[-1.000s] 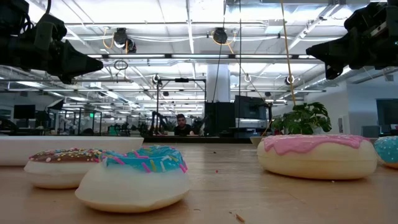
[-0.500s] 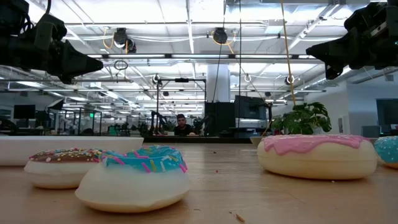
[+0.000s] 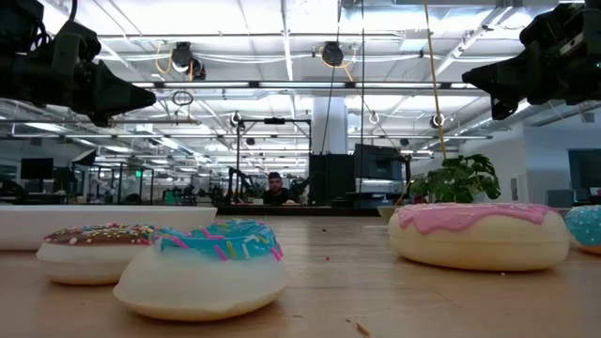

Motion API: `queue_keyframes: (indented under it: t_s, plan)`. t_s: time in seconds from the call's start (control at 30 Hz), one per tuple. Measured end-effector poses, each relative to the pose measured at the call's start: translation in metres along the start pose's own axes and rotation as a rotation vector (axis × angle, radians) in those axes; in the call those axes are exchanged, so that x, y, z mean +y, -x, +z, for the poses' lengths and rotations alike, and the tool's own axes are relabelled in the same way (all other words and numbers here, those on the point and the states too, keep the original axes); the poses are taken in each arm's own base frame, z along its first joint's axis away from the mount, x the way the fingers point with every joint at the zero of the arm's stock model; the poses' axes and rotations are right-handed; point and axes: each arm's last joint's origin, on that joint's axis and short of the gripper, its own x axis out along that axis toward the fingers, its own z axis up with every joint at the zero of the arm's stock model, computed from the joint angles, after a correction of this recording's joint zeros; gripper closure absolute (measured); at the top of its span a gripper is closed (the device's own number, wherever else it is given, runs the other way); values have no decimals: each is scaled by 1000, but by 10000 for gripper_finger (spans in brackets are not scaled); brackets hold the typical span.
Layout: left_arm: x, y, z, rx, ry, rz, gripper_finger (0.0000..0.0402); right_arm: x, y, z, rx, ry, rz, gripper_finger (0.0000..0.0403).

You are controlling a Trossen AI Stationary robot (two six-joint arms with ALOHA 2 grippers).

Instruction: Pick & Place donuts

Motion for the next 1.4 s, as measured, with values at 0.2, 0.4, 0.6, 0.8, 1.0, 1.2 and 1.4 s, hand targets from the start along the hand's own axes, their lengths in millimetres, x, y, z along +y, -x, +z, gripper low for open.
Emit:
queue_keyframes:
  t_s: [0.2,0.4,0.6,0.8,1.0,1.2,1.4]
  plan:
    - [0,0,0,0,0,0,371,0,0,0,0,0,0,403]
    - [0,0,0,0,0,0,371,0,0,0,0,0,0,403]
    - [0,0,0,0,0,0,371,0,0,0,0,0,0,403]
    - [0,0,0,0,0,0,371,0,0,0,0,0,0,403]
    - [0,0,0,-1,6,0,371,0,0,0,0,5,-2,403]
    - [1,0,2,-19,5,49,371,0,0,1,-5,31,-2,403]
    - [1,0,2,-25,12,46,371,0,0,-1,10,-34,0,403]
